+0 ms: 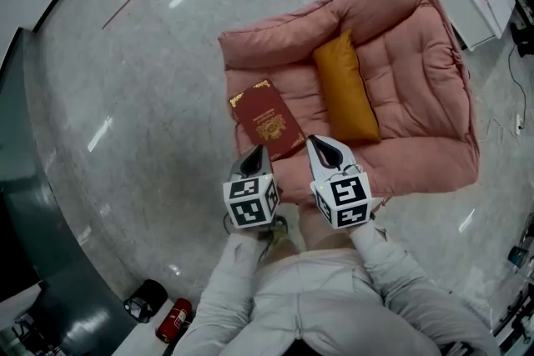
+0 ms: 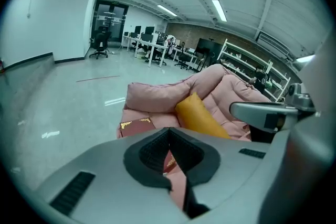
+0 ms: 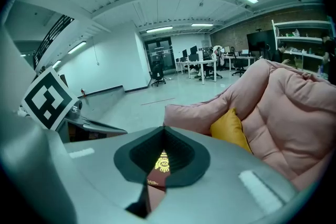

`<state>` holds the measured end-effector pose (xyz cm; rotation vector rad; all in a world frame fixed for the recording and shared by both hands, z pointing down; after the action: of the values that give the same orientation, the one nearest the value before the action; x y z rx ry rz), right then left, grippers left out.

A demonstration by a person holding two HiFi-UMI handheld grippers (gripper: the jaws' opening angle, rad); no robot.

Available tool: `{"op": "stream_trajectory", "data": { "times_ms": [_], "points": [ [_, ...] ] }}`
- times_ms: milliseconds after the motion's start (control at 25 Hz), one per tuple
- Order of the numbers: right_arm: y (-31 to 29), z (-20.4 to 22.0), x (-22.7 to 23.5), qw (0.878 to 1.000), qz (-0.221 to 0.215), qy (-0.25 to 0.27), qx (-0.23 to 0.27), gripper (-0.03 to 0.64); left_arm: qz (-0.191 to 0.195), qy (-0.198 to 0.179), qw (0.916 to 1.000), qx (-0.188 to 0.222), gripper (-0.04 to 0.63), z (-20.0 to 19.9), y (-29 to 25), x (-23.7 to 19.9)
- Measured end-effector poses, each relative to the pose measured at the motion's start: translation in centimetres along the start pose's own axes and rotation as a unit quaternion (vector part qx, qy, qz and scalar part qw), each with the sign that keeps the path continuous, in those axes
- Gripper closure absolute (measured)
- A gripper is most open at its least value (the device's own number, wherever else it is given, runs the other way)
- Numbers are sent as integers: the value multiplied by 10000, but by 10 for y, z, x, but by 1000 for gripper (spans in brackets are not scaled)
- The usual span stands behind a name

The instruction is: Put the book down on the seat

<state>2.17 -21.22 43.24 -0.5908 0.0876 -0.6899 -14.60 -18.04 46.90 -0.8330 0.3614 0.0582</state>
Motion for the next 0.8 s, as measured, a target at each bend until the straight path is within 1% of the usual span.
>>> {"op": "stream_trajectory", "data": {
  "times_ms": [120, 360, 480, 800],
  "points": [
    [10, -2, -6, 10000, -75, -1, -11, 617, 18, -63, 10000, 32, 588, -4, 14, 4],
    [22, -4, -21, 9994, -296, 186, -55, 617, 101, -262, 9995, 116, 589, -11, 41, 10],
    [27, -6, -25, 9988, -375, 312, -92, 618, 90, -251, 9995, 187, 589, -13, 54, 10],
    [37, -8, -30, 9977, -528, 407, -117, 618, 96, -236, 9993, 279, 589, -12, 73, 10]
  ]
}}
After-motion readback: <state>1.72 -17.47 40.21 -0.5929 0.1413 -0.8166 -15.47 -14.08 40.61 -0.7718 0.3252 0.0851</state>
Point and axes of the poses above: the fingertips, and each gripper's own axes: y backward along the fingers, x to its right, z out of its underside, the point moved 8 cm from there along y, backward along the fingers, and after that the axes turned 5 degrees about y, right-handed, at the moved point
